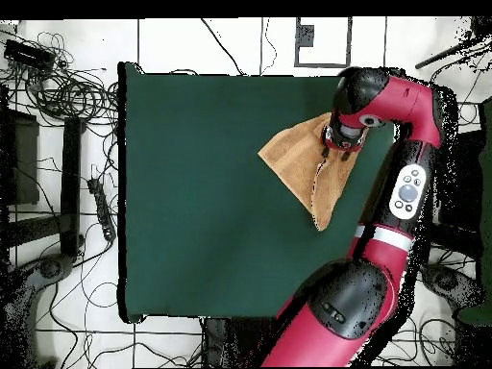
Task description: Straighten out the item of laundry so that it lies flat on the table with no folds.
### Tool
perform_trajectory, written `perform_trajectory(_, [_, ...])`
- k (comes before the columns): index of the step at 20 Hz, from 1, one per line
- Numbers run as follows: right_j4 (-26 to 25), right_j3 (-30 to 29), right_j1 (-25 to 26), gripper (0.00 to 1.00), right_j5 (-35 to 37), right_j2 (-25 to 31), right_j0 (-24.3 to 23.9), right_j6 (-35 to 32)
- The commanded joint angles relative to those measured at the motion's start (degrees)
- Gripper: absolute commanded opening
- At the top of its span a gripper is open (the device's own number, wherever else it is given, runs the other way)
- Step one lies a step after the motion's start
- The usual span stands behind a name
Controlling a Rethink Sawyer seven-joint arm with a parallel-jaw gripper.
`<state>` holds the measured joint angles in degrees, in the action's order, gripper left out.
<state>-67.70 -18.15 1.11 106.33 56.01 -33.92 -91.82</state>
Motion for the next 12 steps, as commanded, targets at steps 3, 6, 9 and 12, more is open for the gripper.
perform_trajectory(3, [12.24,-17.43,-4.90,1.00,-16.34,-4.70,-5.57,5.96])
perform_trajectory(6, [13.24,-18.98,-5.46,1.00,-17.69,-6.56,-5.40,5.53])
perform_trajectory(9, [14.17,-18.35,-5.54,1.00,-16.60,-7.56,-5.23,6.95])
perform_trajectory(12, [15.09,-18.51,-6.09,1.00,-16.67,-8.62,-5.29,8.16])
